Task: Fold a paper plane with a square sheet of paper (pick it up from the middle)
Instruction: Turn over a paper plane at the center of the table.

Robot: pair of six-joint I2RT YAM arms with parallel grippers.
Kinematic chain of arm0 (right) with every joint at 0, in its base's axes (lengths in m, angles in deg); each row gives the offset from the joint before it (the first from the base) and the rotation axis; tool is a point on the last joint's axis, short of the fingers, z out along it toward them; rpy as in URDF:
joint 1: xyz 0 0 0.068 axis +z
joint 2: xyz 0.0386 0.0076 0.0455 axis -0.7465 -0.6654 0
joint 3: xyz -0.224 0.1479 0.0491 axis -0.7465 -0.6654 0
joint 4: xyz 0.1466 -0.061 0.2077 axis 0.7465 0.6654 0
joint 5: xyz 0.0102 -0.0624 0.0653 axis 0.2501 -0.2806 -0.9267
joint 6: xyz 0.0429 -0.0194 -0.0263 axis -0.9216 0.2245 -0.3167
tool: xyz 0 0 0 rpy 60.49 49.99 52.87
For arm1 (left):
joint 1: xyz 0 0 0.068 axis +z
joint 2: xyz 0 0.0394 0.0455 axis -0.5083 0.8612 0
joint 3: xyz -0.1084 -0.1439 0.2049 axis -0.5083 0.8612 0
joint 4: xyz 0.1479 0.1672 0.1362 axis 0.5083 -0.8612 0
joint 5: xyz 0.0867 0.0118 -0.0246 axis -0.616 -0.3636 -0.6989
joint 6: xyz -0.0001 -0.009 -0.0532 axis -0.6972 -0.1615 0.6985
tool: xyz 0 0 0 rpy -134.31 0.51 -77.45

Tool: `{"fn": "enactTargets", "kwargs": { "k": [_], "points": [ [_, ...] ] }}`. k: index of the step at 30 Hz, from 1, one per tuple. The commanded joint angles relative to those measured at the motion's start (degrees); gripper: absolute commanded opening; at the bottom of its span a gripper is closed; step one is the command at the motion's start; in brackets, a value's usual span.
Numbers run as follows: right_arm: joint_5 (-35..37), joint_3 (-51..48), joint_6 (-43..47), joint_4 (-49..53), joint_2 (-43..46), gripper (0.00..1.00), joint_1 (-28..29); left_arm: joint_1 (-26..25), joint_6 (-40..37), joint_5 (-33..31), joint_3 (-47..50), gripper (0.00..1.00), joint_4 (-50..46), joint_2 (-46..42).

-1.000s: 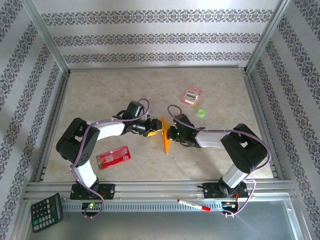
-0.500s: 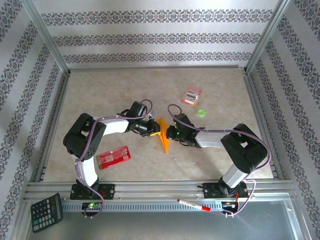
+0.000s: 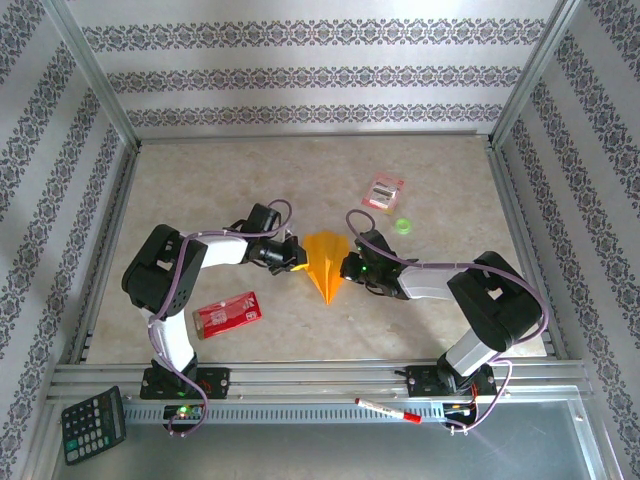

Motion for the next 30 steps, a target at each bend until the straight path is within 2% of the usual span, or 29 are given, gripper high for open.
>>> {"fn": "enactTargets", "kwargs": {
  "k": [1,7,14,17,30],
  "points": [
    [1.43,-1.20,-2.20,-2.55,0.08,0.04,-0.24,0.81,-0.57,1.20,1.00,0.00,2.39,-1.01],
    [0.75,-1.39,-2.97,-4.38,-1.04,0.08,0.06,0.82,0.24,1.99,1.69,0.02,4.31,0.21],
    [-1.19,-1.61,-4.08,-6.98,-2.56,0.16,0.29,0.82,0.62,4.32,0.75,0.16,5.36,1.21],
    [-1.34,-1.78,-4.29,-7.25,-2.39,0.19,0.39,0.83,0.45,4.54,0.46,0.19,5.05,1.13],
    [-2.75,-1.57,-3.52,-7.45,-0.28,0.33,0.04,0.91,-0.32,4.85,-0.44,0.46,3.57,-1.16]
  ]
}}
